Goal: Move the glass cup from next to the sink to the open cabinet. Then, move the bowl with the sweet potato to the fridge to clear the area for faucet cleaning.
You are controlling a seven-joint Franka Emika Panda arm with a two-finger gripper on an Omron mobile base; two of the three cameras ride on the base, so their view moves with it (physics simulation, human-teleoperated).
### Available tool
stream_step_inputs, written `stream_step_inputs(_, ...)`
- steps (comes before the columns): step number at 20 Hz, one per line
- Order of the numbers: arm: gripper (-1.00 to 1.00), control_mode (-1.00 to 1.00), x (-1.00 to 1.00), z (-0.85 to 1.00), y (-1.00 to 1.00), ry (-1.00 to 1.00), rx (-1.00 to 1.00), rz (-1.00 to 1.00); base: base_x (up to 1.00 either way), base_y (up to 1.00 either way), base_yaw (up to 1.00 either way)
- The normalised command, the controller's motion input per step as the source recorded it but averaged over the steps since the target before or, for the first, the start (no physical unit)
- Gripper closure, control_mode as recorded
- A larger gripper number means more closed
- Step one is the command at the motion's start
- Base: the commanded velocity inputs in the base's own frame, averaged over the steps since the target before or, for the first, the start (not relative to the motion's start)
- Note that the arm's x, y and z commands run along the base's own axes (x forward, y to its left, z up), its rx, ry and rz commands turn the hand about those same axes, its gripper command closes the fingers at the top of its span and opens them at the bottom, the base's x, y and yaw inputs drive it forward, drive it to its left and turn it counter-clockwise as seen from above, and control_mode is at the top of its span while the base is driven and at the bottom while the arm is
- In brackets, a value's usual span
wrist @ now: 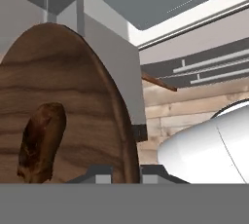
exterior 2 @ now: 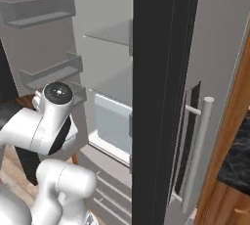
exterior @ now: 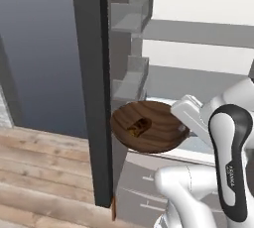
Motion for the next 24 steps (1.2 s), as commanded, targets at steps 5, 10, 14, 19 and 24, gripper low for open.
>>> stream_step_inputs(5, 1.0, 1.0, 0.0, 0.0, 0.0, 0.0, 0.0, 0.0, 0.04, 0.31, -0.44)
stream_step_inputs(10, 1.0, 1.0, 0.0, 0.0, 0.0, 0.0, 0.0, 0.0, -0.85, -0.38, -0.09)
stream_step_inputs(14, 1.0, 1.0, 0.0, 0.0, 0.0, 0.0, 0.0, 0.0, -0.41, -0.34, -0.27)
stream_step_inputs(19, 1.0, 1.0, 0.0, 0.0, 0.0, 0.0, 0.0, 0.0, -0.1, -0.4, -0.64)
stream_step_inputs(24, 1.0, 1.0, 0.0, 0.0, 0.0, 0.0, 0.0, 0.0, 0.09, 0.35, -0.53)
